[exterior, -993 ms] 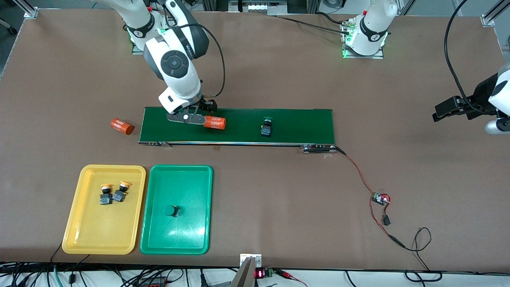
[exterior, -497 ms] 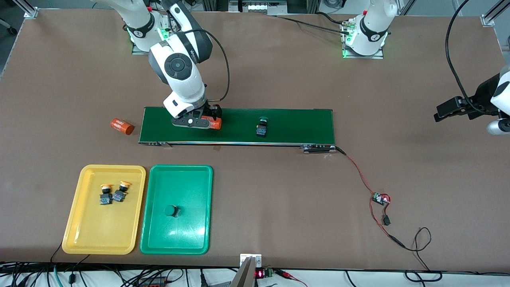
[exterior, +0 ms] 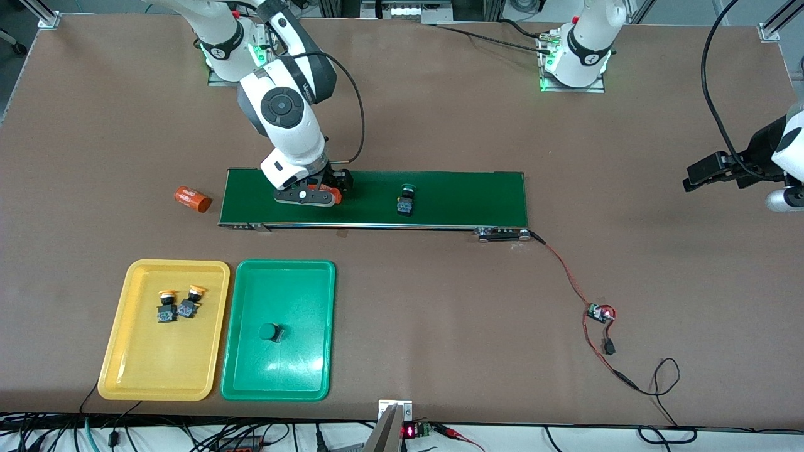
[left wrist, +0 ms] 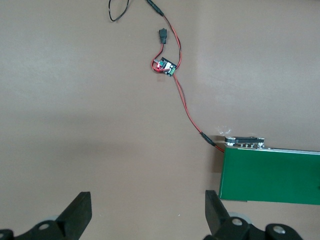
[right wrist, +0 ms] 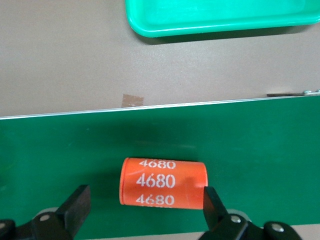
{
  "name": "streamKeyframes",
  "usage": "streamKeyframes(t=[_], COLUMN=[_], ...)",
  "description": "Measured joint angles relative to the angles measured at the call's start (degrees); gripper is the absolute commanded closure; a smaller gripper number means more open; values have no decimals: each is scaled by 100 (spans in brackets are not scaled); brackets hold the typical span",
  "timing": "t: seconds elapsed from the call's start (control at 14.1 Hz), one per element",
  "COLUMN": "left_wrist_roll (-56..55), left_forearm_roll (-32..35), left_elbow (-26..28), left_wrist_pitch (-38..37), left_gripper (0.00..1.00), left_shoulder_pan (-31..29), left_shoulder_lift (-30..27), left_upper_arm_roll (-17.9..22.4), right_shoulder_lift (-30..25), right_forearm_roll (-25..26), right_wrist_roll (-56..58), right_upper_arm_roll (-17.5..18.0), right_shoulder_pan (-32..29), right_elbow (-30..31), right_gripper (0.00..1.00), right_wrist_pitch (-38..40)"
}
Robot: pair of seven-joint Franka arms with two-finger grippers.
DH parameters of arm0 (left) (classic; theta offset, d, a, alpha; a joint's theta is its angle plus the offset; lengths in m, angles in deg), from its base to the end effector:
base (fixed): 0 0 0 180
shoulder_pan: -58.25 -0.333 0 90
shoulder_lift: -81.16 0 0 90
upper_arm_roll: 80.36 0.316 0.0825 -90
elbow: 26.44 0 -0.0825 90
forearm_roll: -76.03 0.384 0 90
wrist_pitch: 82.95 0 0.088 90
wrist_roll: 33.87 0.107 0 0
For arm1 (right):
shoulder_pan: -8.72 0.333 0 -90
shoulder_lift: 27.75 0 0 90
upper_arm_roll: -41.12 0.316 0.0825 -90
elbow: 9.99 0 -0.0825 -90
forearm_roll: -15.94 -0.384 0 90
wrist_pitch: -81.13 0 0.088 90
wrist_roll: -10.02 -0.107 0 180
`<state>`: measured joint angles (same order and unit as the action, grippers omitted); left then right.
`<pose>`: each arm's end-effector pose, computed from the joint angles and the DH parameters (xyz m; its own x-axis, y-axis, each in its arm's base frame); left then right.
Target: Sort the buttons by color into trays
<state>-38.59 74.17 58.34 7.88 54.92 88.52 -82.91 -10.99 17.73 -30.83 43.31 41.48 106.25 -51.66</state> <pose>0.5946 0.0064 0.5951 0.9950 0.0965 -0.0258 0.0974 -0.9946 0.0361 0.4883 0.3398 0.3030 0.9965 -0.0832 0.0051 -0.0832 -0.9965 0.0112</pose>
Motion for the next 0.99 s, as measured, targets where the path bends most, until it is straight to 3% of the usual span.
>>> streamKeyframes(t=[0.99], left_wrist_roll=[0], left_forearm_roll=[0], left_elbow=[0], left_wrist_pitch=[38], left_gripper=[0], left_shoulder_pan=[0], left_shoulder_lift=[0], left_upper_arm_roll=[0], right_shoulder_lift=[192], right_forearm_roll=[0], right_wrist_roll=[363], right_upper_arm_roll=[-35], right_shoulder_pan=[-88], right_elbow=[-8], right_gripper=[0], right_wrist_pitch=[-766])
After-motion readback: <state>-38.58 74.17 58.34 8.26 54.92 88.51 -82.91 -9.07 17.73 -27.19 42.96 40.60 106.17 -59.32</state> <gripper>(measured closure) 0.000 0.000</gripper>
